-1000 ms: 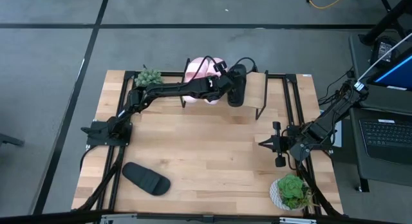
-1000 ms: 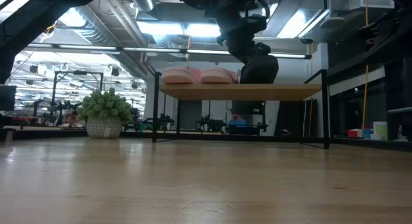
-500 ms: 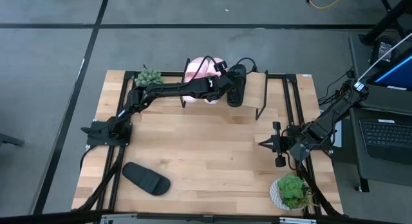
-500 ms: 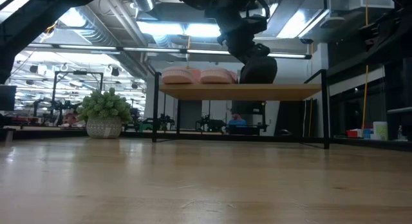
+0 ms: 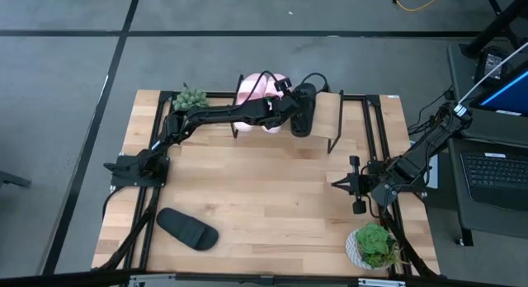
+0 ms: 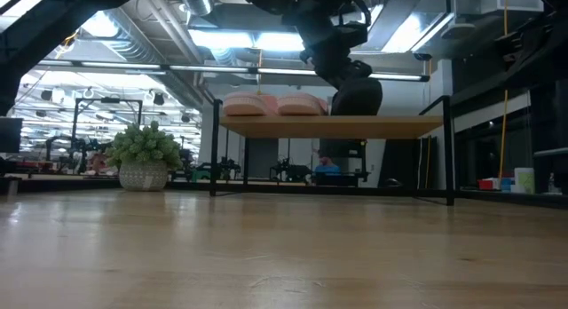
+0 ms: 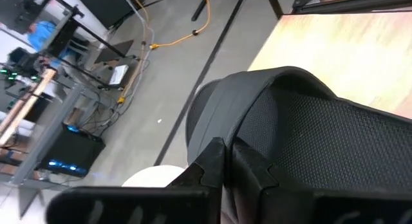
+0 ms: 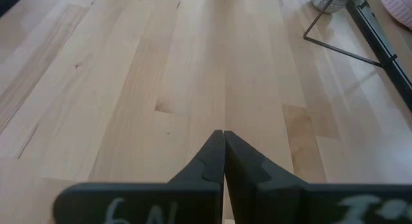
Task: Pick and place slides into the shelf
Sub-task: Put the top black slipper on the shelf
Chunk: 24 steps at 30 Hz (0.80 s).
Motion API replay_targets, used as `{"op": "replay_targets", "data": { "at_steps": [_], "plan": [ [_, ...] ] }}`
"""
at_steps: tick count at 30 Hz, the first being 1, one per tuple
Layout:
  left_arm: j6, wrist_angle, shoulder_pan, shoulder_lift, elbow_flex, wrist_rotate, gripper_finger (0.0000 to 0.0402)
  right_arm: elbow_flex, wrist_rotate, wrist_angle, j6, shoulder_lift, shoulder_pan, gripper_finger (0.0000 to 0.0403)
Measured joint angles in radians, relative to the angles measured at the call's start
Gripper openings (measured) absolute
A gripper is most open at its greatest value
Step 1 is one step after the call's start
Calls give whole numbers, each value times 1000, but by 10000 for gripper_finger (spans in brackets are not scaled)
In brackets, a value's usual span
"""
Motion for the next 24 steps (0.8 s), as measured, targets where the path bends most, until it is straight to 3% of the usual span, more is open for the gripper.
{"op": "replay_targets", "data": {
  "at_steps": [24],
  "plan": [
    [-52, -50, 2, 0, 0, -5, 98, 0, 0, 0, 20, 0, 0, 10]
  ]
}}
